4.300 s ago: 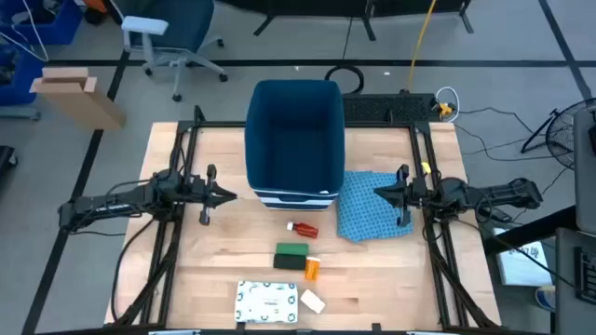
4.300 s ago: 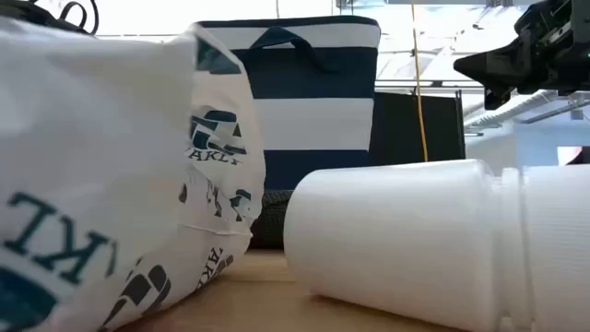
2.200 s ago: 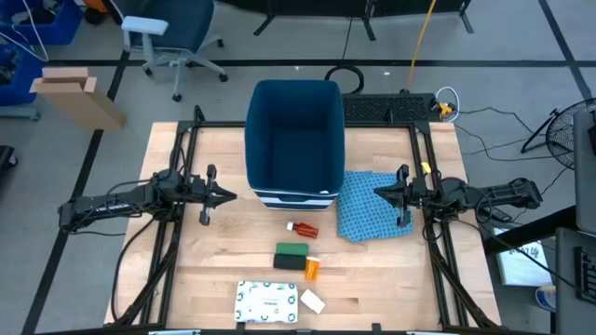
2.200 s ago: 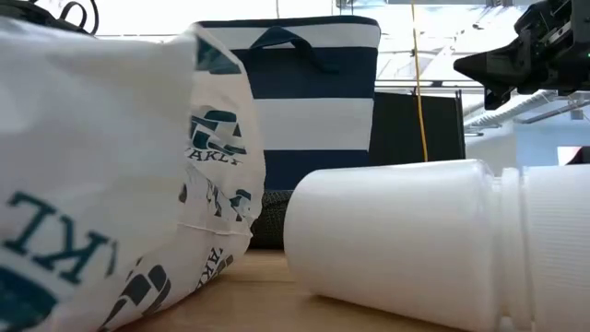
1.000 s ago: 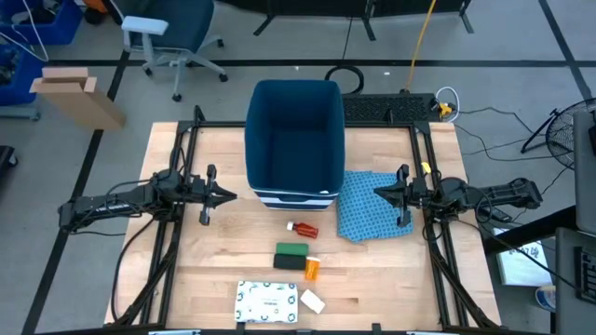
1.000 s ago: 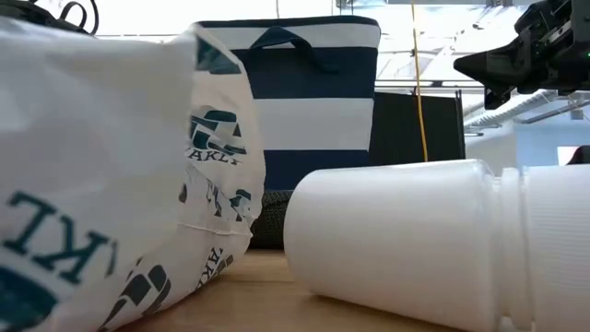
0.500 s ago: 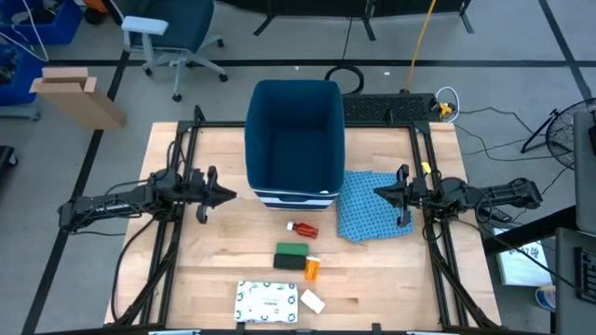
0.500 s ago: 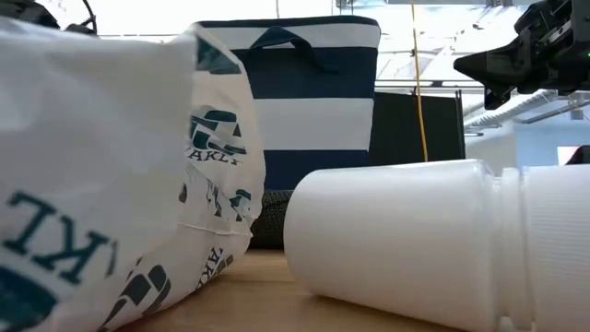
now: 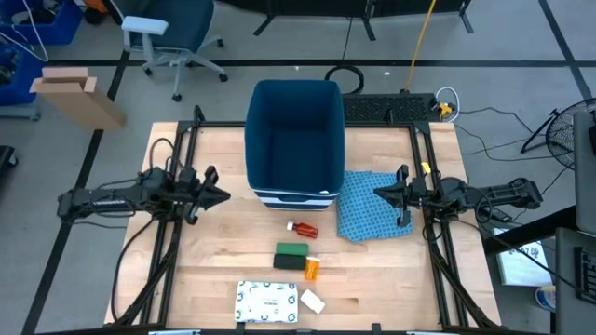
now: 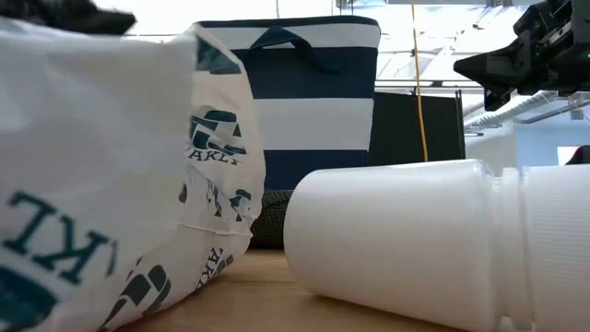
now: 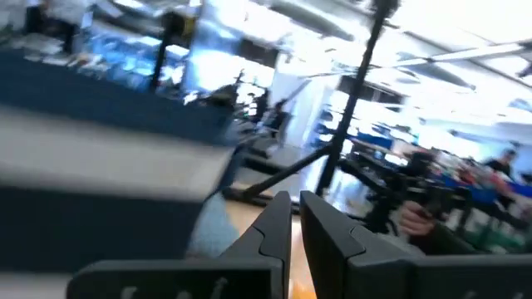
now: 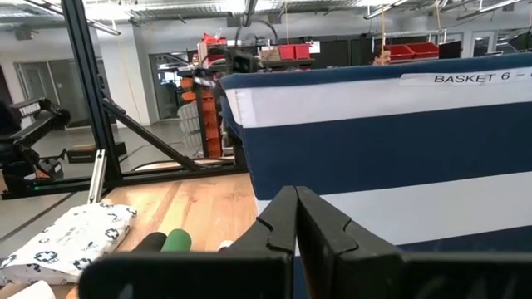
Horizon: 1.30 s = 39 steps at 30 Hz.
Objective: Pick & place medical supplies in basket/bin
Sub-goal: Put the black bandage into the blue bin
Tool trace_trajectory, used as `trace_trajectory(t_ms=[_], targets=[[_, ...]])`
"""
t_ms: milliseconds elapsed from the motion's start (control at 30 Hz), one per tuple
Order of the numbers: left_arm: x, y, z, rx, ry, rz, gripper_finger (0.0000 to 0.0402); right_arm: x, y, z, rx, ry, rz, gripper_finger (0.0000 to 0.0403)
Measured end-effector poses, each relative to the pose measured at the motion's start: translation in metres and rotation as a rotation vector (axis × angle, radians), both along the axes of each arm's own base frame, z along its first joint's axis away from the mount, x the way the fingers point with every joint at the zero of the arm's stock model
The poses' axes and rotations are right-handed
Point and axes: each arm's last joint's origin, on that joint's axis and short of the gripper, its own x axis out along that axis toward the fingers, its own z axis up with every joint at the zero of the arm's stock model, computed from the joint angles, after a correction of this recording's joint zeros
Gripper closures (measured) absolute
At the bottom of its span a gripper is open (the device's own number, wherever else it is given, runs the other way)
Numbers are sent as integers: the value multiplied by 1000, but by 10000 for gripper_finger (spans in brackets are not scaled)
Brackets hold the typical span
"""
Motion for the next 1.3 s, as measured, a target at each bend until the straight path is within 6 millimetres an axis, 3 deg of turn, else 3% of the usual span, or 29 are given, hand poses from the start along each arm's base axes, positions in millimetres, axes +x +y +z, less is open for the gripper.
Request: trace_trajectory(t_ms=[133, 300, 467, 667, 800, 1067, 1300], targets=[[8, -12, 30, 55, -1, -54, 371, 0, 0, 0, 0, 3, 0, 403], [32, -33, 63, 150, 52, -125, 371, 1, 0, -1, -11, 18, -1, 403], [67, -68, 77, 232, 217, -203, 371, 1, 0, -4, -44, 48, -4, 403], [108, -111, 60, 386, 496, -129, 371, 3, 0, -6, -61, 76, -5, 403], [132, -135, 46, 438, 573, -72, 355, 3, 0, -6, -61, 79, -6, 403], [170, -170, 17, 455, 686, -67, 246, 3, 0, -6, -62, 79, -6, 403], [181, -181, -22, 534, 796, -79, 177, 3, 0, -6, -101, 76, -10, 403]])
